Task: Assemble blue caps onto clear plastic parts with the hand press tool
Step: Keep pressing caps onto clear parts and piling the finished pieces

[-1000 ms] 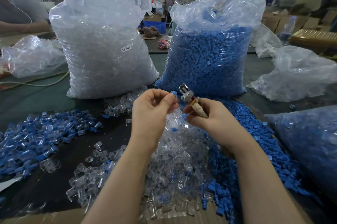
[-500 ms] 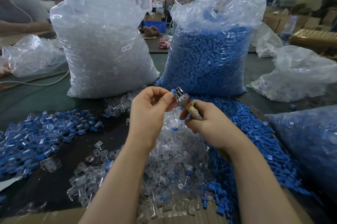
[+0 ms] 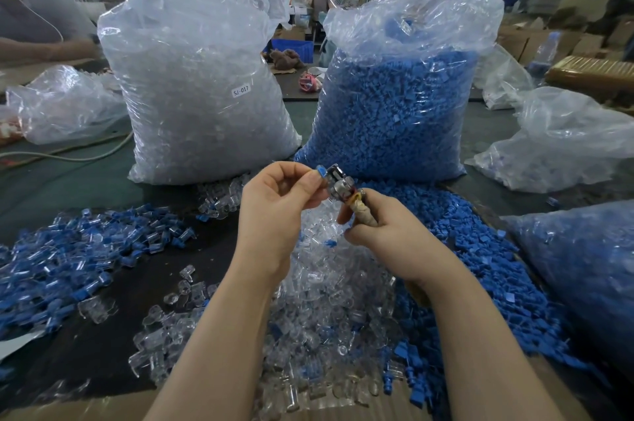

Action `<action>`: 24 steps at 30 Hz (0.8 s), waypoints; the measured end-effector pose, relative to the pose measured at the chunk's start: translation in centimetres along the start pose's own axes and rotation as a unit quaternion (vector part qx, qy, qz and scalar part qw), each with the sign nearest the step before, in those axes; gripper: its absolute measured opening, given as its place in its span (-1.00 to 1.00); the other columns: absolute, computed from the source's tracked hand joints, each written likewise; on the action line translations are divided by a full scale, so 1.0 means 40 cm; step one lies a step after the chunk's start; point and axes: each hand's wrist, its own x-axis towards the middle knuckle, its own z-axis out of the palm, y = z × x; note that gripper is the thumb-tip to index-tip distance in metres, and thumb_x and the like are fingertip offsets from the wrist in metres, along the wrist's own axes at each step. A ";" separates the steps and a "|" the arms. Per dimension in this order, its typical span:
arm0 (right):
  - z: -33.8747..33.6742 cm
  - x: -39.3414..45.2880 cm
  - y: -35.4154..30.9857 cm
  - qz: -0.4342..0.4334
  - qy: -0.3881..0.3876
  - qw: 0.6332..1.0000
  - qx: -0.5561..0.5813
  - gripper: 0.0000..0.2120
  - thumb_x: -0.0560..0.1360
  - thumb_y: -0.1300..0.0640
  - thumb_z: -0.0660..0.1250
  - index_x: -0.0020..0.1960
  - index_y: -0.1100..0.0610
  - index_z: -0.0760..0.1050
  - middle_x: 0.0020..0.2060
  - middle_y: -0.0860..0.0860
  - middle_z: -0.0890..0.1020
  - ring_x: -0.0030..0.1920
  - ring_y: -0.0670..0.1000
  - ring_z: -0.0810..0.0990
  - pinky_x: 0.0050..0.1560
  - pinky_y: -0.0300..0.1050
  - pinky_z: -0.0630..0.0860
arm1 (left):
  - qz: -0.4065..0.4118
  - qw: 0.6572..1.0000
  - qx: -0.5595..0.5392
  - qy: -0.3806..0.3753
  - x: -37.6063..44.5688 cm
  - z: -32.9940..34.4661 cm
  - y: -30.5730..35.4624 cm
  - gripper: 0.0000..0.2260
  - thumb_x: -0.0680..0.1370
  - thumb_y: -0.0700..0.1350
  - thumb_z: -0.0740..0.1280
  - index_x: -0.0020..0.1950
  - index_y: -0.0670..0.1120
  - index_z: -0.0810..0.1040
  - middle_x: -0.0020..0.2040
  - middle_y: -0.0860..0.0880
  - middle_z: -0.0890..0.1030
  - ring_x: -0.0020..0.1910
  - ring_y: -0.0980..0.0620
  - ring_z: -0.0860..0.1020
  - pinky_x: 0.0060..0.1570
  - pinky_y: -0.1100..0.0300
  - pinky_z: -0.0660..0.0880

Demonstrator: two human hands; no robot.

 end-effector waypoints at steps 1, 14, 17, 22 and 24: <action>-0.001 -0.001 0.000 0.000 0.000 1.000 0.005 -0.86 0.45 0.26 0.35 -0.09 0.03 0.51 -0.38 -0.08 0.45 -0.39 -0.06 0.37 -0.29 -0.06 0.35 | -0.001 1.000 -0.001 -0.003 0.000 0.001 0.000 -0.90 0.55 -0.31 0.35 -0.14 -0.16 0.58 -0.32 0.03 0.65 -0.31 0.14 0.62 -0.21 0.31 0.55; -0.004 -0.001 -0.002 -0.004 0.000 1.000 -0.031 -0.84 0.41 0.22 0.32 -0.12 -0.03 0.48 -0.36 -0.10 0.47 -0.37 -0.08 0.40 -0.28 -0.06 0.38 | -0.007 0.999 0.022 -0.034 -0.004 0.001 -0.005 -0.92 0.54 -0.29 0.37 -0.13 -0.16 0.58 -0.28 0.00 0.66 -0.28 0.11 0.62 -0.19 0.29 0.56; -0.005 -0.002 0.000 -0.006 0.001 1.000 -0.028 -0.82 0.43 0.29 0.30 -0.15 0.01 0.50 -0.41 -0.12 0.45 -0.43 -0.12 0.35 -0.33 -0.10 0.34 | -0.004 0.999 0.030 -0.031 -0.006 0.005 -0.004 -0.93 0.54 -0.30 0.37 -0.13 -0.17 0.58 -0.28 -0.02 0.66 -0.29 0.11 0.62 -0.19 0.29 0.55; -0.006 -0.002 0.004 0.002 0.001 1.000 -0.028 -0.83 0.44 0.31 0.28 -0.16 0.05 0.49 -0.51 -0.22 0.46 -0.50 -0.17 0.34 -0.43 -0.27 0.28 | -0.011 0.999 0.035 -0.022 -0.008 0.011 -0.004 -0.92 0.54 -0.30 0.37 -0.14 -0.17 0.58 -0.30 -0.01 0.64 -0.31 0.13 0.61 -0.18 0.29 0.57; -0.007 -0.002 0.002 0.007 -0.003 0.999 -0.039 -0.83 0.44 0.29 0.29 -0.15 0.03 0.49 -0.49 -0.20 0.48 -0.49 -0.17 0.35 -0.42 -0.26 0.29 | -0.029 0.999 0.028 -0.028 -0.005 0.007 -0.004 -0.92 0.55 -0.29 0.37 -0.14 -0.17 0.58 -0.30 -0.02 0.66 -0.30 0.12 0.62 -0.19 0.29 0.57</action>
